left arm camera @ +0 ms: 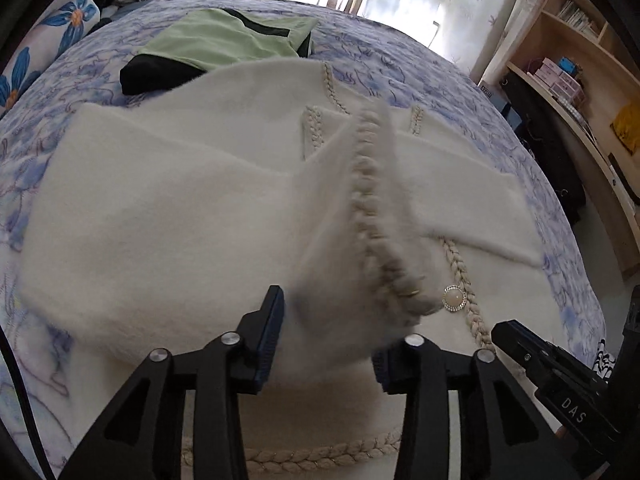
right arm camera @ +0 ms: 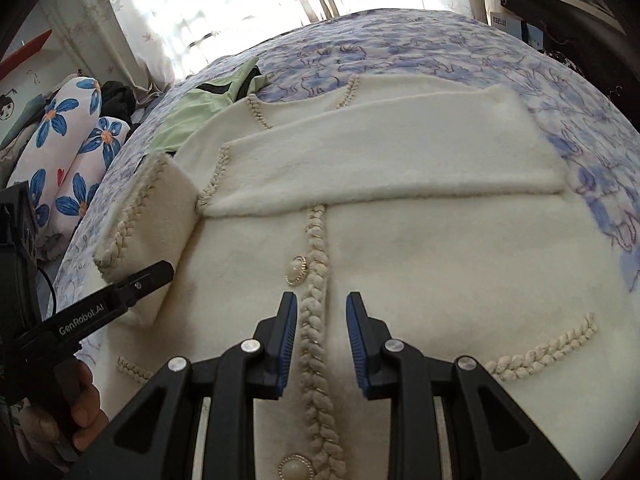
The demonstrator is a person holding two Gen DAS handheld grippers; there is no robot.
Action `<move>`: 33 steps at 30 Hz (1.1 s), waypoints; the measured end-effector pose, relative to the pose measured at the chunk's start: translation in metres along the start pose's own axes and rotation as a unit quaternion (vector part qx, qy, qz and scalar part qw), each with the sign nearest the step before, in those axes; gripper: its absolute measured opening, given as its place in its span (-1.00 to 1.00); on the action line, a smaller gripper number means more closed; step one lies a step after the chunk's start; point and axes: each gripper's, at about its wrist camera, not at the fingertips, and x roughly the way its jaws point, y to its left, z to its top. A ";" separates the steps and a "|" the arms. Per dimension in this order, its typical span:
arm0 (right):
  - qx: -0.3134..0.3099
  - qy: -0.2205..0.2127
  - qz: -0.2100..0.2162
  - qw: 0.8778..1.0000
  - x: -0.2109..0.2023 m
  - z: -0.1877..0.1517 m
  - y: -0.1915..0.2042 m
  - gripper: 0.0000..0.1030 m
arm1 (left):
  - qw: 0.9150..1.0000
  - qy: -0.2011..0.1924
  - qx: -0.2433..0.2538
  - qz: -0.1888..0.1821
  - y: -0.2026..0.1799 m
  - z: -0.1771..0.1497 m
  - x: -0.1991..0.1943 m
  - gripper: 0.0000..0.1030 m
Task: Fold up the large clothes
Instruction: 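Lay the held sleeve across the cardigan body over the first sleeve, release, then grasp the braided cuff of the second sleeve with the right gripper and straighten it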
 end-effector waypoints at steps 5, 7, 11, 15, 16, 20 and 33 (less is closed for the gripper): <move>-0.008 0.003 0.025 1.000 0.003 0.000 0.004 -0.51 | 0.999 -0.018 0.005 0.033 0.009 -0.003 -0.016 0.14; -0.015 0.004 0.035 0.999 0.003 0.000 0.011 -0.51 | 0.999 -0.021 0.005 0.041 0.013 -0.004 -0.024 0.16; -0.029 0.009 0.058 0.998 0.004 -0.001 0.025 -0.43 | 0.999 -0.027 0.006 0.044 0.020 -0.007 -0.040 0.25; -0.025 0.012 0.096 0.995 0.002 0.002 0.031 -0.20 | 0.999 -0.029 0.011 0.041 0.023 -0.015 -0.051 0.29; -0.021 0.016 0.108 0.994 0.003 0.003 0.031 -0.19 | 0.999 -0.029 0.010 0.040 0.025 -0.017 -0.053 0.29; 0.006 0.039 0.171 0.985 0.010 0.012 0.034 -0.17 | 0.999 -0.028 0.003 0.045 0.035 -0.025 -0.058 0.30; 0.044 0.088 0.166 0.981 0.068 0.037 0.035 -0.17 | 0.996 -0.027 -0.042 0.069 0.079 -0.035 -0.066 0.30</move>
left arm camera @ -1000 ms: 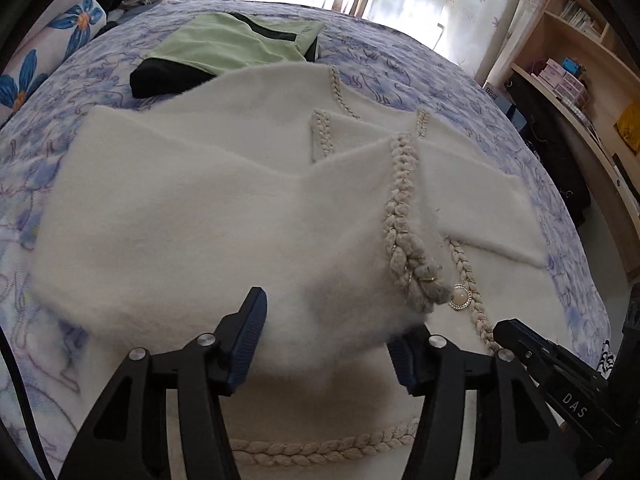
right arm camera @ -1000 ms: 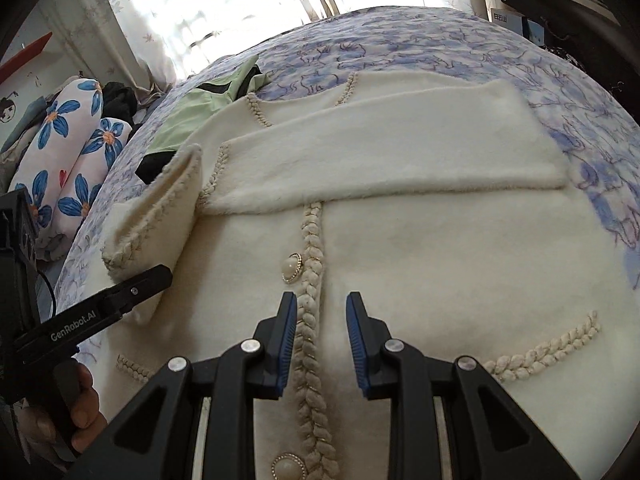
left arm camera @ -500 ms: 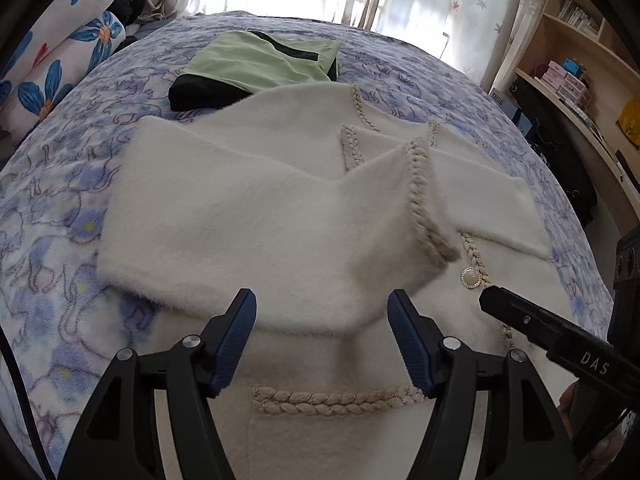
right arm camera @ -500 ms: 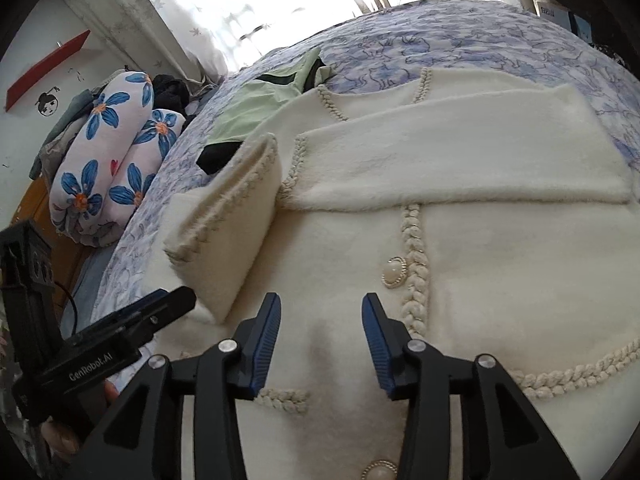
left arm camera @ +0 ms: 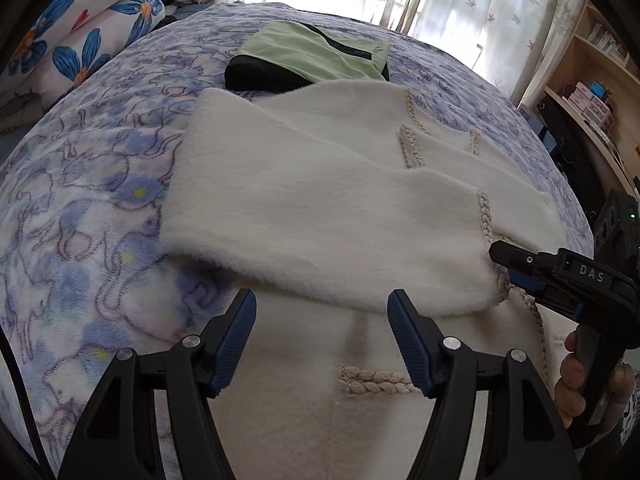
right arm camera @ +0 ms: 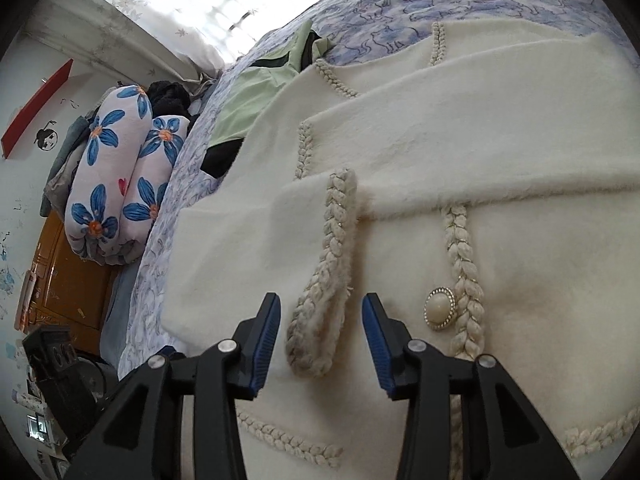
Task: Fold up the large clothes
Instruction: 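Grasp the braided cuff of the second sleeve with the right gripper and straighten it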
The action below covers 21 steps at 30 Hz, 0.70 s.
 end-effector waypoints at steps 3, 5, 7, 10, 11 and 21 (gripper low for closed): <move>0.003 0.016 0.003 1.000 0.021 0.010 0.001 -0.17 | 1.000 -0.002 -0.012 -0.002 0.006 0.002 0.001 0.30; -0.016 0.017 -0.004 1.000 0.030 0.016 0.010 -0.17 | 1.000 -0.004 -0.015 -0.001 0.008 0.003 0.001 0.30; -0.049 0.022 -0.007 0.999 0.038 0.024 0.028 -0.29 | 1.000 -0.006 -0.016 0.001 0.009 0.003 0.001 0.30; -0.116 0.005 -0.012 0.993 0.030 0.040 0.066 -0.73 | 1.000 -0.011 -0.014 0.006 0.009 0.003 -0.001 0.30; -0.143 -0.022 -0.011 0.989 0.017 0.049 0.083 -0.73 | 1.000 -0.015 -0.013 0.008 0.009 0.003 -0.003 0.30; -0.169 -0.222 -0.037 0.959 -0.126 0.126 0.097 -0.72 | 0.999 -0.046 0.004 0.018 0.008 0.013 -0.015 0.30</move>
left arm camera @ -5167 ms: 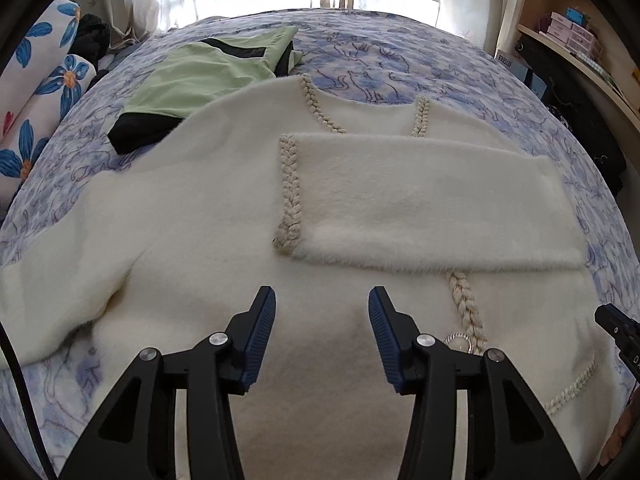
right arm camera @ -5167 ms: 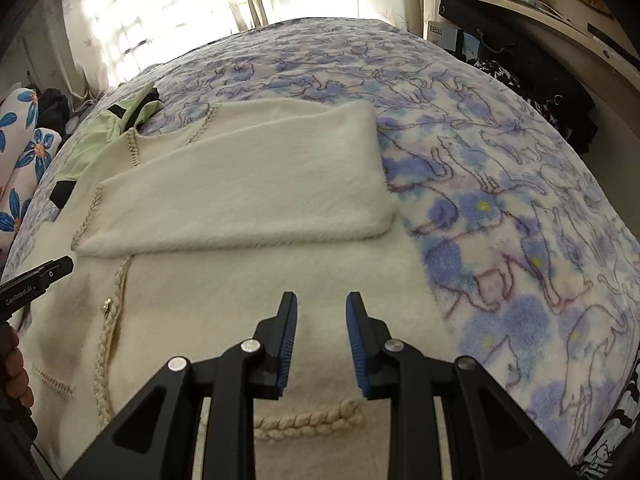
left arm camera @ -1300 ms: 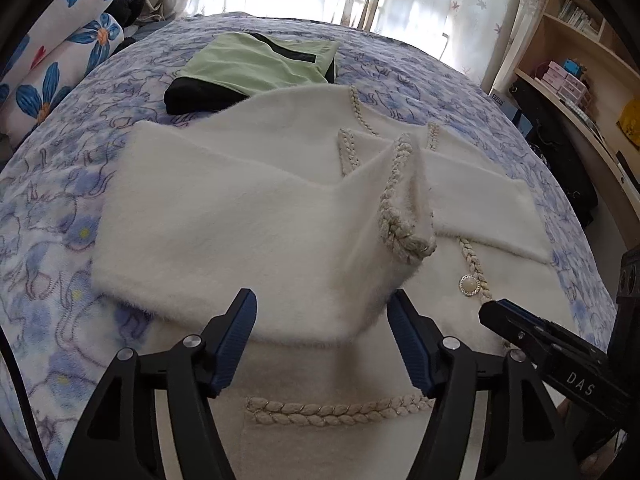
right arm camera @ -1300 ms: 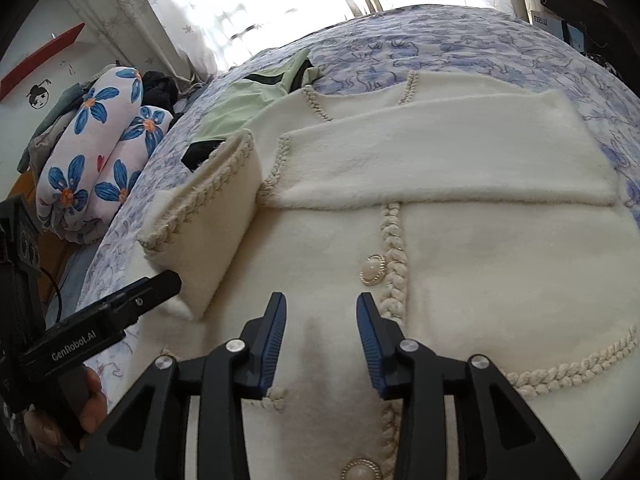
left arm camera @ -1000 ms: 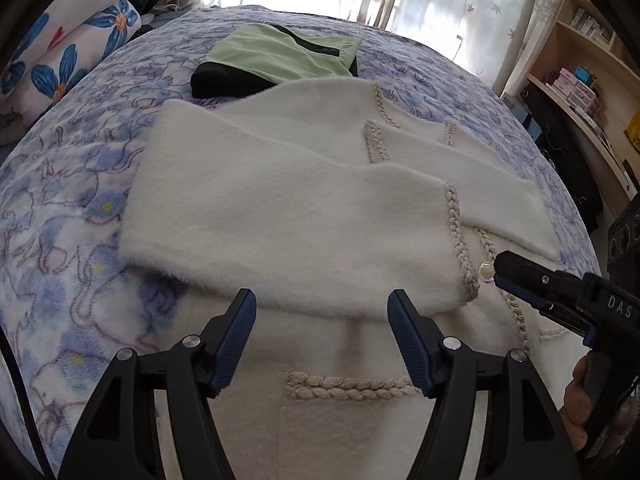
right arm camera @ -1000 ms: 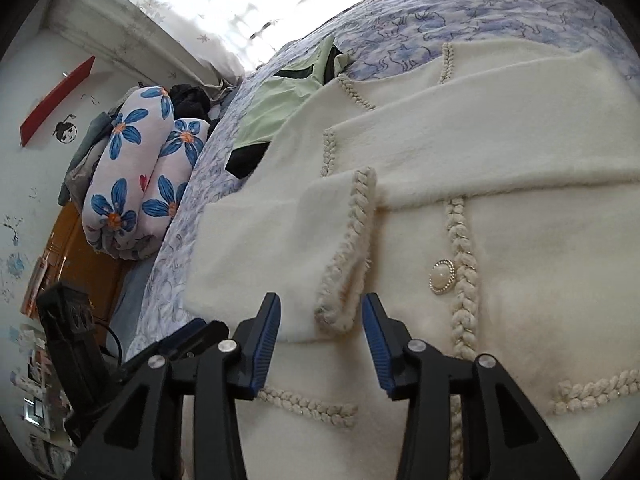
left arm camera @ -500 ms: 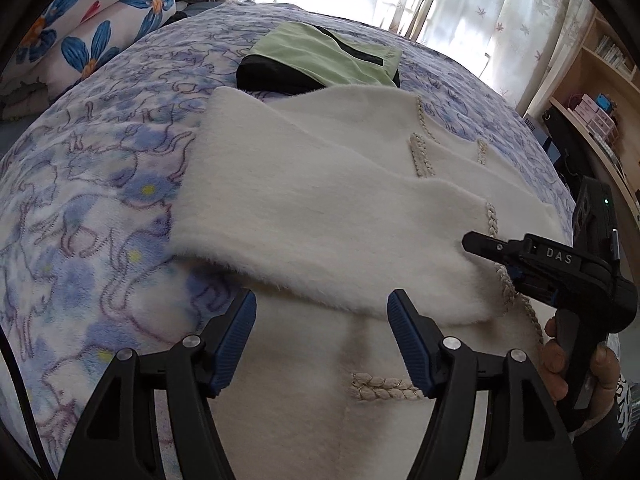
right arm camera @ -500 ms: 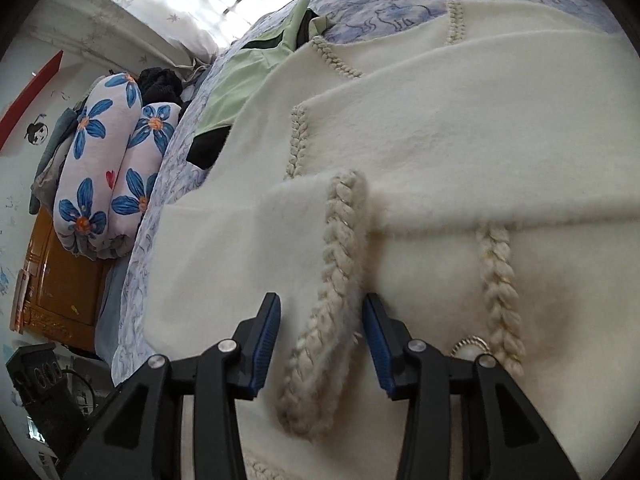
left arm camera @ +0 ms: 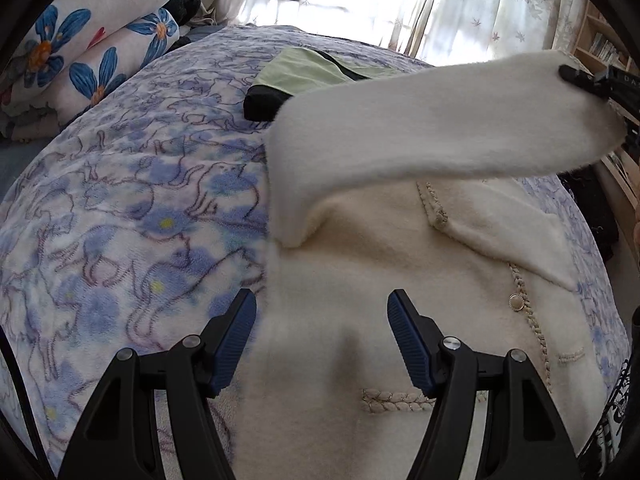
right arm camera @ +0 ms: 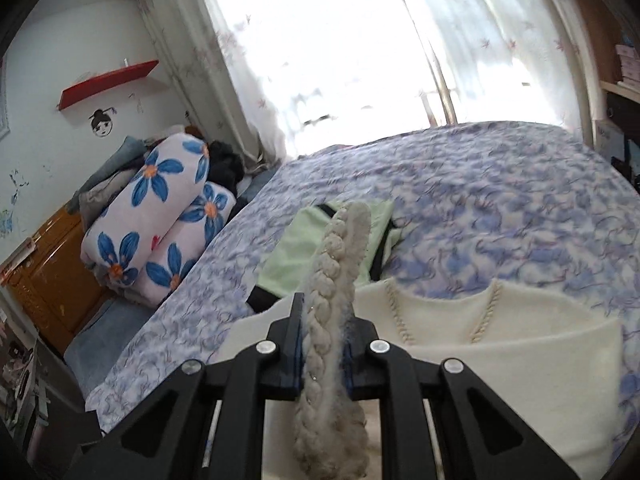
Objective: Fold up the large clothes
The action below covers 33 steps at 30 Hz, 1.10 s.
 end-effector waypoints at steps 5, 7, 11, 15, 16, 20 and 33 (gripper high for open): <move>0.000 0.057 -0.172 0.983 0.009 -0.033 -0.082 -0.19 | 1.000 -0.001 0.014 -0.004 -0.002 0.017 0.010 0.30; -0.004 0.104 -0.212 0.972 0.019 -0.060 -0.112 0.02 | 1.000 0.008 0.015 -0.010 -0.002 0.027 0.020 0.30; 0.074 0.157 -0.161 0.972 0.015 -0.104 -0.159 0.02 | 0.999 0.027 0.025 -0.027 -0.007 0.049 0.046 0.30; 0.108 0.161 -0.127 0.973 0.017 -0.115 -0.171 0.02 | 0.998 0.039 0.030 -0.037 -0.004 0.083 0.078 0.30; 0.108 0.161 -0.121 0.973 0.016 -0.115 -0.171 0.02 | 0.998 0.043 0.026 -0.033 0.000 0.093 0.089 0.30; 0.102 0.169 -0.094 0.976 0.039 -0.102 -0.172 0.02 | 0.998 0.062 0.020 -0.018 0.011 0.125 0.127 0.30; 0.036 0.204 -0.102 0.973 0.119 -0.098 -0.165 -0.27 | 0.995 0.085 0.049 -0.019 0.012 0.152 0.185 -0.71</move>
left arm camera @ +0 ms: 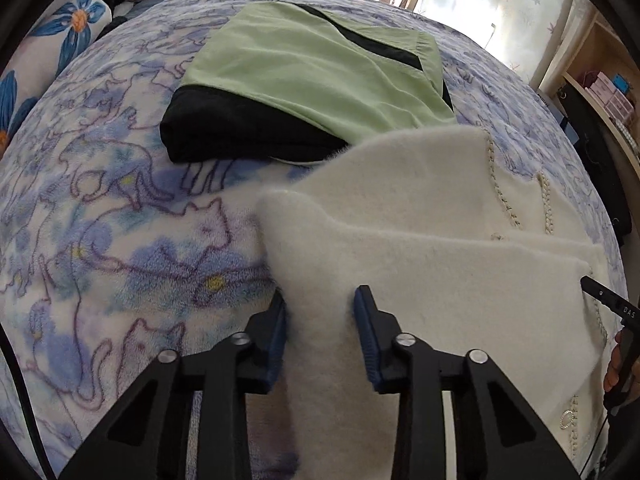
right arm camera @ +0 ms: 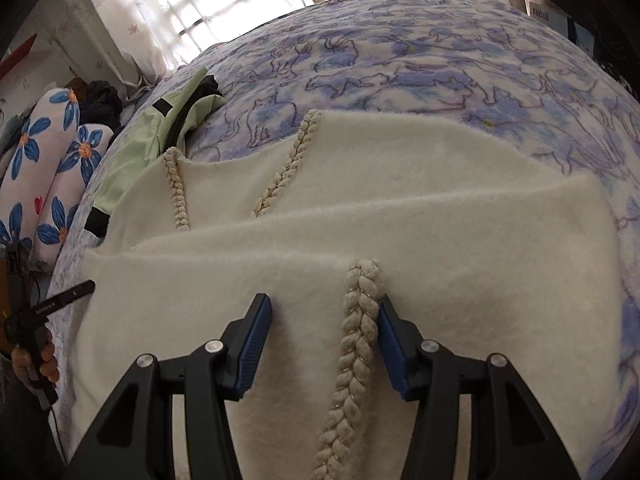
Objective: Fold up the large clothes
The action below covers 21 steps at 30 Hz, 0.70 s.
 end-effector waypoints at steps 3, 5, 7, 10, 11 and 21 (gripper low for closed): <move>-0.017 -0.010 -0.007 1.000 -0.002 0.009 0.007 -0.66 | 1.000 -0.020 0.004 0.003 -0.002 0.001 -0.005 -0.78; -0.024 -0.040 -0.010 0.999 -0.011 0.018 0.012 -0.66 | 0.999 -0.036 -0.005 0.007 -0.002 0.001 -0.008 -0.79; -0.022 -0.076 -0.010 0.997 -0.020 0.029 0.018 -0.66 | 0.998 -0.053 -0.025 0.004 0.004 0.000 -0.013 -0.79; -0.004 -0.106 -0.017 0.994 -0.019 0.040 0.020 -0.66 | 0.997 -0.065 -0.045 0.001 0.011 -0.001 -0.012 -0.79; -0.002 -0.100 -0.025 0.995 -0.012 0.042 0.020 -0.66 | 0.997 -0.063 -0.047 0.002 0.013 -0.002 -0.010 -0.79; 0.041 -0.066 -0.048 0.996 -0.020 0.015 0.003 -0.39 | 0.997 -0.056 -0.038 0.039 0.010 -0.009 -0.021 -0.58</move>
